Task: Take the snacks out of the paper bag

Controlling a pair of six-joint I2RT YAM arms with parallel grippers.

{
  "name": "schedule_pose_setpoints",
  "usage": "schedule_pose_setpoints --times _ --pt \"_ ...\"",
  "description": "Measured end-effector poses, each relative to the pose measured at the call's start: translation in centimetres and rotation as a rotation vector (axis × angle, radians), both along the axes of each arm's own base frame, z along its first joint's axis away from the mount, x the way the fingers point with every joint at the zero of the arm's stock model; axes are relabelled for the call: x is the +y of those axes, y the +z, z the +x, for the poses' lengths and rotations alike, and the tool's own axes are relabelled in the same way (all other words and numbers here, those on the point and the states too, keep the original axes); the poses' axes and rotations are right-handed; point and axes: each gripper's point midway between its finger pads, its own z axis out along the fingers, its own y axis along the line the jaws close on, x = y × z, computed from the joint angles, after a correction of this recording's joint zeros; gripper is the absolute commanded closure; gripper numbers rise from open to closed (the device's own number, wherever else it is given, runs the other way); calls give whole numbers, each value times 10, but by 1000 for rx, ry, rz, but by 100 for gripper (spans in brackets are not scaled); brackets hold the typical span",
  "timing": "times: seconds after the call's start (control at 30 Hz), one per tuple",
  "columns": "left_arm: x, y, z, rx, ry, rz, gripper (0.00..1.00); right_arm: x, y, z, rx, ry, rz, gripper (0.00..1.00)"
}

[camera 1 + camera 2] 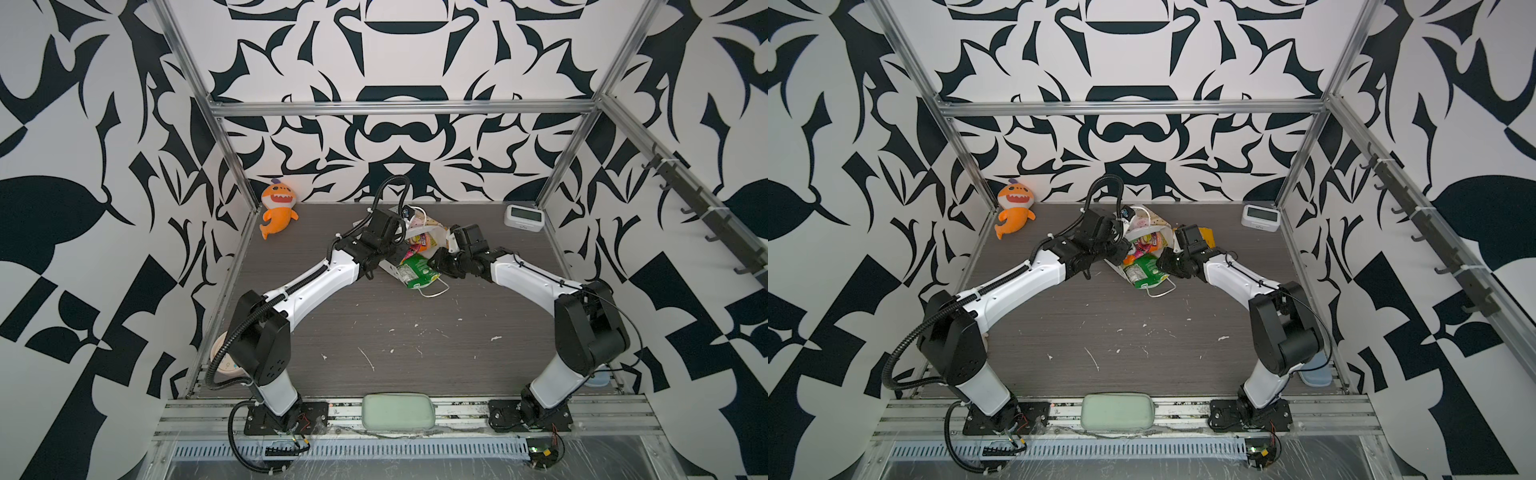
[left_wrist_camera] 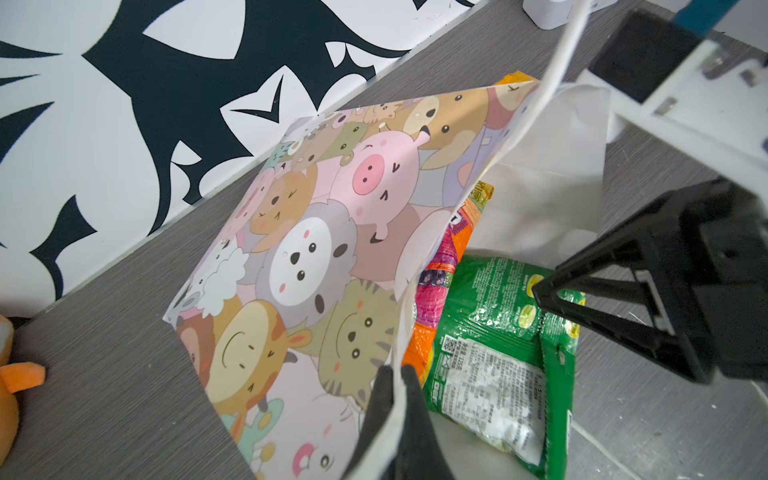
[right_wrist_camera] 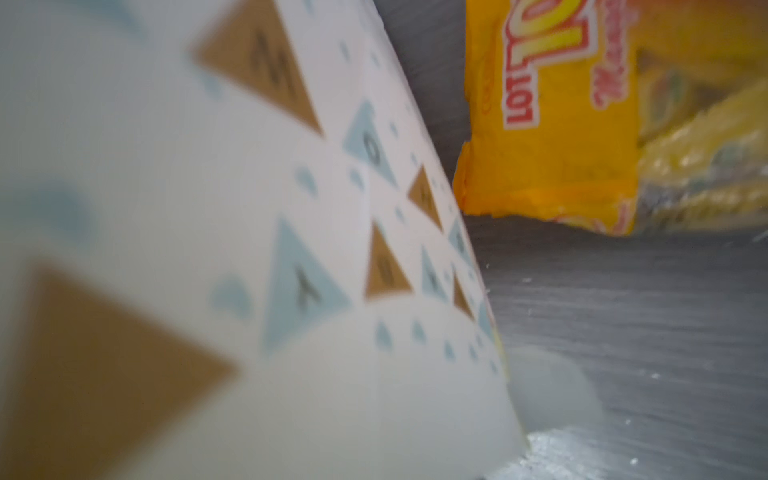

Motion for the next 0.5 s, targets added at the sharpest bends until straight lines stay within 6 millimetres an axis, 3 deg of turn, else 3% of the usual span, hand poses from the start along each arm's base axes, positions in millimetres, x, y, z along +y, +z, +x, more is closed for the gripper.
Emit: schedule_pose_setpoints --times 0.23,0.5 --pt "0 0 0 0 0 0 100 -3 -4 13 -35 44 -95 52" --pt "2 -3 0 3 0 14 100 0 -30 18 17 72 -120 54"
